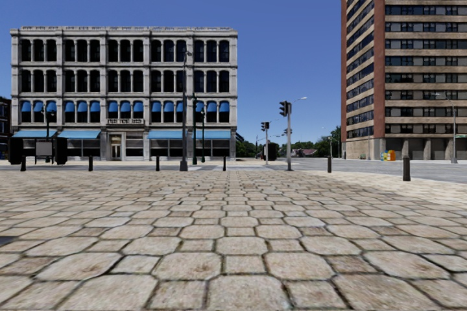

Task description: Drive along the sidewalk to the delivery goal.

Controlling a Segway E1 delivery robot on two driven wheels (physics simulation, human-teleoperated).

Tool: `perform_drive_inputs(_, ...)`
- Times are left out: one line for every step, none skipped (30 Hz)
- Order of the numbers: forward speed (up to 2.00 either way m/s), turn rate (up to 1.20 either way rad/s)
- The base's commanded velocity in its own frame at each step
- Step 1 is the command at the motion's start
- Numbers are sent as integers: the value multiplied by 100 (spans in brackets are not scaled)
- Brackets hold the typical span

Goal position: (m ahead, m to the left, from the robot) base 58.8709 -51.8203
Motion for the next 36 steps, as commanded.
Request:
perform_drive_inputs(200, 0)
perform_drive_inputs(200, 0)
perform_drive_inputs(200, 0)
perform_drive_inputs(200, 0)
perform_drive_inputs(200, -1)
perform_drive_inputs(200, -6)
perform_drive_inputs(200, -8)
perform_drive_inputs(200, -8)
perform_drive_inputs(200, -9)
perform_drive_inputs(200, -12)
perform_drive_inputs(200, -19)
perform_drive_inputs(200, -19)
perform_drive_inputs(200, -22)
perform_drive_inputs(200, -23)
perform_drive_inputs(200, -23)
perform_drive_inputs(200, -23)
perform_drive_inputs(200, -23)
perform_drive_inputs(200, -23)
perform_drive_inputs(200, -23)
perform_drive_inputs(200, -23)
perform_drive_inputs(200, -23)
perform_drive_inputs(200, -23)
perform_drive_inputs(200, -23)
perform_drive_inputs(200, -23)
perform_drive_inputs(200, -23)
perform_drive_inputs(200, -23)
perform_drive_inputs(200, -23)
perform_drive_inputs(200, -23)
perform_drive_inputs(200, -23)
perform_drive_inputs(200, -23)
perform_drive_inputs(200, -23)
perform_drive_inputs(200, -23)
perform_drive_inputs(200, -23)
perform_drive_inputs(200, -23)
perform_drive_inputs(200, -23)
perform_drive_inputs(200, -23)
